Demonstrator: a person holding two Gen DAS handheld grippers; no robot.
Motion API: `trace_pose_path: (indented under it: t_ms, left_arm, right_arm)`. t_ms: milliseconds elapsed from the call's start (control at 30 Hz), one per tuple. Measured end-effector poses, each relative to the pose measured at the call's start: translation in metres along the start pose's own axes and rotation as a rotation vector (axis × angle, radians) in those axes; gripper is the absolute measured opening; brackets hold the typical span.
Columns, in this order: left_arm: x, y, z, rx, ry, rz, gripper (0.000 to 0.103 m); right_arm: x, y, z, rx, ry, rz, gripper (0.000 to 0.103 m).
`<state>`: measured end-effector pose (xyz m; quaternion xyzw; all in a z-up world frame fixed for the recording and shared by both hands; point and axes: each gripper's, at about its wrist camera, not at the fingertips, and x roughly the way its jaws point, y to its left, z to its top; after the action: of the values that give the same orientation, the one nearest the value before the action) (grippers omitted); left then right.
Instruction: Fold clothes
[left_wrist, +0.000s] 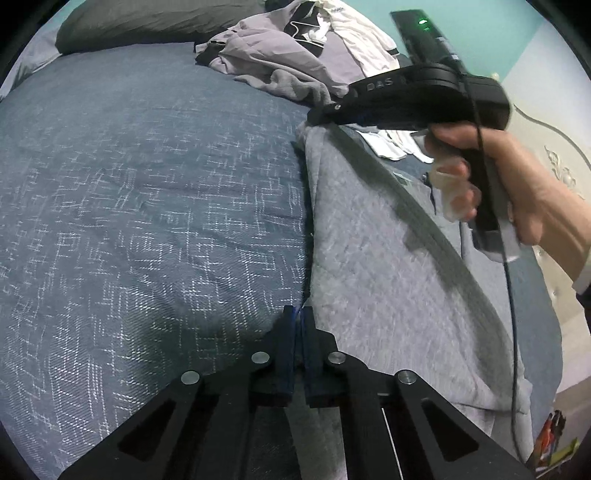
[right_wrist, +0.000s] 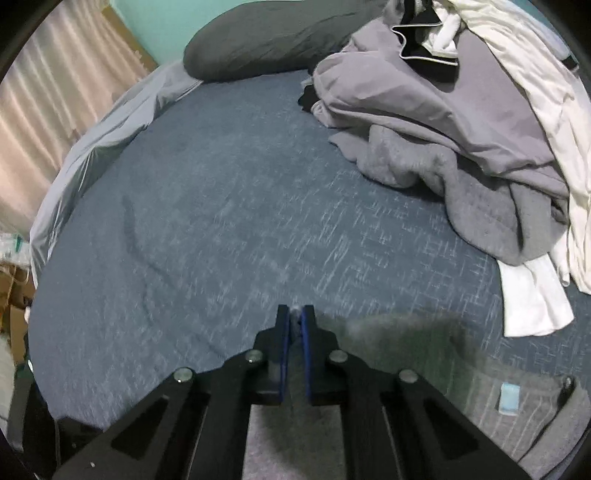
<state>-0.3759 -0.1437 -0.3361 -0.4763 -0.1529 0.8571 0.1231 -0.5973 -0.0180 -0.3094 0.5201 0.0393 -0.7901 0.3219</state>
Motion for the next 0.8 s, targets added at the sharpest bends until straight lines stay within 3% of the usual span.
trace_pose_path:
  t_ms: [200, 300, 433, 600, 800]
  left_arm:
    - [-0.002, 0.001, 0.000, -0.004, 0.003, 0.000, 0.003]
    - [-0.004, 0.001, 0.000, -0.005, 0.002, 0.001, 0.003]
    - [-0.015, 0.003, 0.004, -0.022, -0.001, 0.011, 0.002]
    - [-0.042, 0.002, 0.006, -0.040, -0.004, 0.018, 0.002]
    - [-0.072, 0.000, -0.006, -0.057, 0.009, 0.043, 0.002]
  right_arm:
    - [0.013, -0.005, 0.004, 0.083, -0.018, 0.025, 0.006]
    - [-0.002, -0.009, 0.006, 0.130, -0.090, 0.057, 0.006]
    - [-0.033, -0.005, 0.004, 0.092, -0.133, 0.057, 0.006]
    - [-0.078, -0.016, -0.023, 0.078, -0.120, 0.039, 0.006]
    - [-0.138, -0.033, -0.099, 0.107, -0.091, -0.040, 0.010]
